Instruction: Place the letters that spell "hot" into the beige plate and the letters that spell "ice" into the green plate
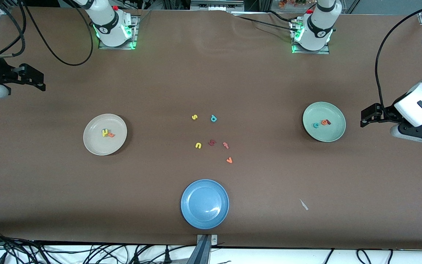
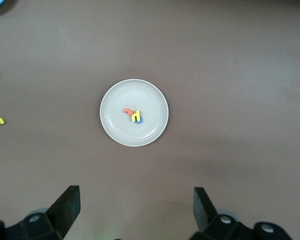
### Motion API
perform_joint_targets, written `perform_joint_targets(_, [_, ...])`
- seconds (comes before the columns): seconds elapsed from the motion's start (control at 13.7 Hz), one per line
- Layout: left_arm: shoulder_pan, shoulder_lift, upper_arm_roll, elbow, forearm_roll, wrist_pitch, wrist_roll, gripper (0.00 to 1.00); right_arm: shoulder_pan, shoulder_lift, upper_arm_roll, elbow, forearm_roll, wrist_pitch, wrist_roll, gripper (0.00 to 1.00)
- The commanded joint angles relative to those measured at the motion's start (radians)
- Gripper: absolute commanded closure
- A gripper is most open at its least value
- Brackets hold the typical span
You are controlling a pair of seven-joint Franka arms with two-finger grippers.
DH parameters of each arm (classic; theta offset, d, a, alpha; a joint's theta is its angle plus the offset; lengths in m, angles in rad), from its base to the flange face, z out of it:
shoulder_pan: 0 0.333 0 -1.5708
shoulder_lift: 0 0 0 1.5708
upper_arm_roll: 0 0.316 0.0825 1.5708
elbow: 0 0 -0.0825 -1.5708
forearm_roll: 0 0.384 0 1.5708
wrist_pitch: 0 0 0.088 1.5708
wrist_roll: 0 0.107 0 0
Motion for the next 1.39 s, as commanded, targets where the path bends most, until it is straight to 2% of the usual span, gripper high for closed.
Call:
perform_joint_targets(0.0, [0.002, -0.024, -0.001, -0.025, -0.019, 0.013, 0.024, 0.00, -0.003, 0.013, 0.001, 0.032, -0.013, -0.019, -0.007, 0.00])
perform_joint_targets(0.22, [0.002, -0.026, -0.003, -0.025, -0.013, -0.044, 0.033, 0.00, -0.003, 0.013, 0.001, 0.032, -0.011, -0.019, -0.005, 0.00])
perform_joint_targets(1.31, [0.003, -0.023, -0.001, -0.023, -0.007, -0.040, 0.041, 0.00, -0.006, 0.013, 0.001, 0.029, -0.011, -0.019, 0.003, 0.00])
